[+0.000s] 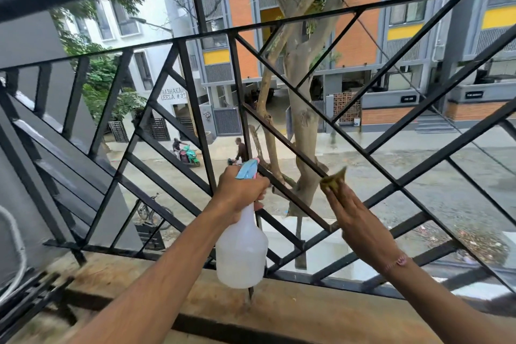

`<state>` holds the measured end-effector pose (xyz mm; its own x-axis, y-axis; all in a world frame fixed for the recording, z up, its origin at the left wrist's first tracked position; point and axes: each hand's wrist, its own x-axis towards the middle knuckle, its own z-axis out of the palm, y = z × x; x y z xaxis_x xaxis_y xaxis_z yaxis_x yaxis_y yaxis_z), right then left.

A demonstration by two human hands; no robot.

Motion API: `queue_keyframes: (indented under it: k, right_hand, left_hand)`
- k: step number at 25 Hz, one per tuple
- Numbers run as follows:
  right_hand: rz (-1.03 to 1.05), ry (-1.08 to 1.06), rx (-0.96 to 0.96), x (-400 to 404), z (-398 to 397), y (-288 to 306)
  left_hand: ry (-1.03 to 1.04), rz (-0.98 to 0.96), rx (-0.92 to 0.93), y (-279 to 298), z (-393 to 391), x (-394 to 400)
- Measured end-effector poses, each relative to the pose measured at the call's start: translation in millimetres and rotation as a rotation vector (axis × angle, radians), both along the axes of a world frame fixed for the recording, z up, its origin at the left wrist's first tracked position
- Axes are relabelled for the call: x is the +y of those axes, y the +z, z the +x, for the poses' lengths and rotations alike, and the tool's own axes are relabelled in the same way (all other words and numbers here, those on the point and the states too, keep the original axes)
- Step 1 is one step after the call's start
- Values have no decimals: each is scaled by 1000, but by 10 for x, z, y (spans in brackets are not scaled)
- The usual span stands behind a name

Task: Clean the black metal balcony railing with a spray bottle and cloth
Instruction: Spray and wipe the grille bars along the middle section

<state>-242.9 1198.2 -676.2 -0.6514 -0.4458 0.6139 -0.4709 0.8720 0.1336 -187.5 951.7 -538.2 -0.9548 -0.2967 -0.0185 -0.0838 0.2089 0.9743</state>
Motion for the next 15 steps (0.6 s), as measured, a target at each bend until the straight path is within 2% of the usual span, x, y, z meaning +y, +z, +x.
queue_keyframes:
  k: [2, 8, 12, 15]
  right_hand:
    - [-37, -45, -115, 104, 29, -106]
    - [-216, -112, -183, -163, -58, 45]
    - [-261, 33, -130, -441, -16, 417]
    - [-220, 121, -55, -842, -181, 854]
  left_hand:
    - [-17, 14, -23, -35, 15, 0]
    - [-24, -3, -20, -129, 24, -27]
    - [-34, 32, -24, -128, -28, -33]
    - [-32, 23, -13, -91, -45, -38]
